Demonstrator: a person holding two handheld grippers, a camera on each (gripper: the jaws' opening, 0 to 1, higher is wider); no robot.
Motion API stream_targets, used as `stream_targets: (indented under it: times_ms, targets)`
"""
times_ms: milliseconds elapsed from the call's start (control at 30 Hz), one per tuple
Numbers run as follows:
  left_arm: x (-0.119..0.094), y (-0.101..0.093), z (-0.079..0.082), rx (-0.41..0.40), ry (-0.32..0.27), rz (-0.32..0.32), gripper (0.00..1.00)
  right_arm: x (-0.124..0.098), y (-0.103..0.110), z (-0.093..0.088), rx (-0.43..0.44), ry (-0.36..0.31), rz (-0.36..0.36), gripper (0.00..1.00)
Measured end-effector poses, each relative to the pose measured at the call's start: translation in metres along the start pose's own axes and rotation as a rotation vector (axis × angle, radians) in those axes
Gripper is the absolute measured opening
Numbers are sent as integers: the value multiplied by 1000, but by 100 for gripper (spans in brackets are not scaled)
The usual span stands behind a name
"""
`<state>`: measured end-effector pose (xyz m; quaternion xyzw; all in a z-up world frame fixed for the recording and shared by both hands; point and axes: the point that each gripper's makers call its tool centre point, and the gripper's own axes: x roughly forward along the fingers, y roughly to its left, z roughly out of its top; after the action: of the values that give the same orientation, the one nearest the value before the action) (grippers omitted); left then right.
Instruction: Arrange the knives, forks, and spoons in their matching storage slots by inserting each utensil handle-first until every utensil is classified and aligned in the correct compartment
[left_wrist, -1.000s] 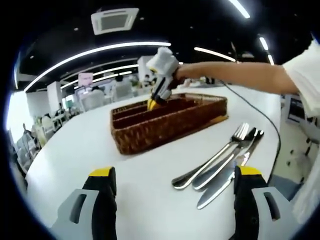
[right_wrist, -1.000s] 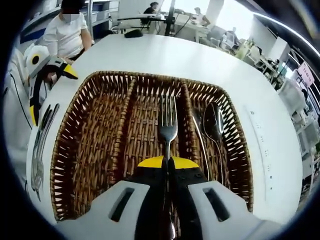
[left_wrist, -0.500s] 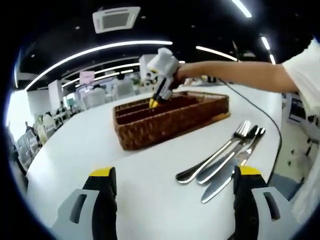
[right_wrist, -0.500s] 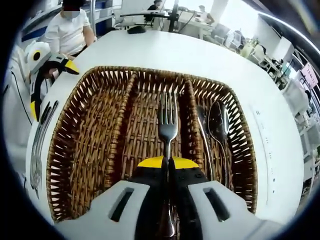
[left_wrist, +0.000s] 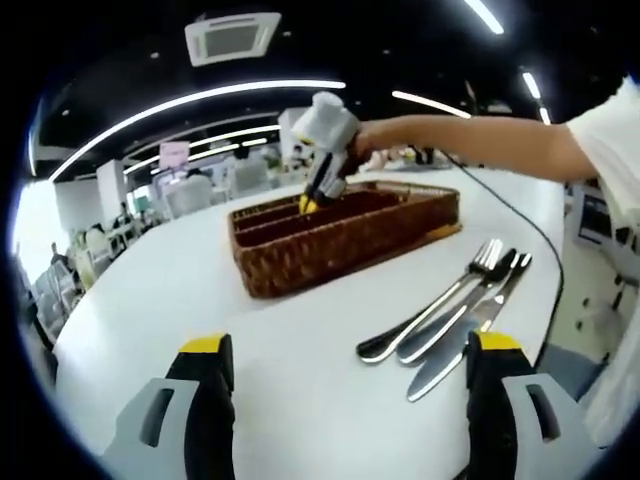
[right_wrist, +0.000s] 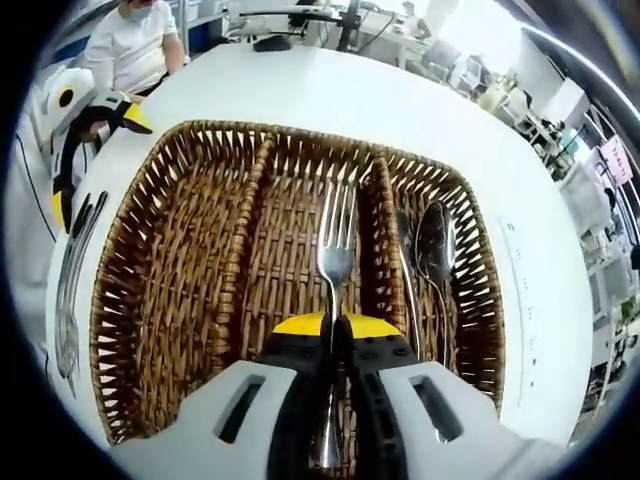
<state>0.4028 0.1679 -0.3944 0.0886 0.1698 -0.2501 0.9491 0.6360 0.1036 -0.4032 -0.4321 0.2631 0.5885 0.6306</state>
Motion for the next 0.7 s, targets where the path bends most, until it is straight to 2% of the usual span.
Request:
stream_targets:
  times_ms: [233,367,500,700]
  targets:
    - [-2,-1,-1,-6,-2,1,98,-1,1,-1,-4,14,-20,7]
    - [-4,1,3,-5,-16,7,98,-3,1,-2,-15,30,-31,8]
    - [-5,0,7,-3,-27,7,98,-5,4,1,19,9,-16,18]
    - [-5,-2,5,-10,-30,7,98,-8,8,4,7,-4,-40,25]
